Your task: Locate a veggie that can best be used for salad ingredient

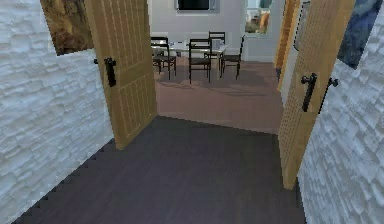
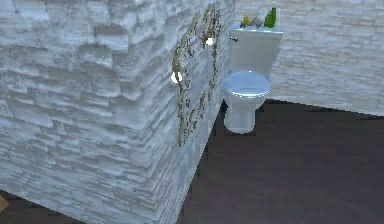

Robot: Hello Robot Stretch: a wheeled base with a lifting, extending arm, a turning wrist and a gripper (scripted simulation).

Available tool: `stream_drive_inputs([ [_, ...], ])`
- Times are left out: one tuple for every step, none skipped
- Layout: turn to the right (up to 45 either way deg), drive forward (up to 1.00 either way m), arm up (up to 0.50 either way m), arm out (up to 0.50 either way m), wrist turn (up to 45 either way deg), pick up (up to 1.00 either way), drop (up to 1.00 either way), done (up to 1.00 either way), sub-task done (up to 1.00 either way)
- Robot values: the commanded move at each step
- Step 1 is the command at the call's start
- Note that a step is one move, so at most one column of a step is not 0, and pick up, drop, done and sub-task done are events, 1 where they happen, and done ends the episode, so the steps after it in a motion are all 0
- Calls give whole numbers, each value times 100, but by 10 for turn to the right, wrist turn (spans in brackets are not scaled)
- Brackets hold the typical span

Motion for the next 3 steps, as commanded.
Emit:
stream_drive_inputs([
  [30, 0, 0, 0, 0, 0, 0, 0, 0],
  [0, 100, 0, 0, 0, 0, 0, 0, 0],
  [30, 0, 0, 0, 0, 0, 0, 0, 0],
])
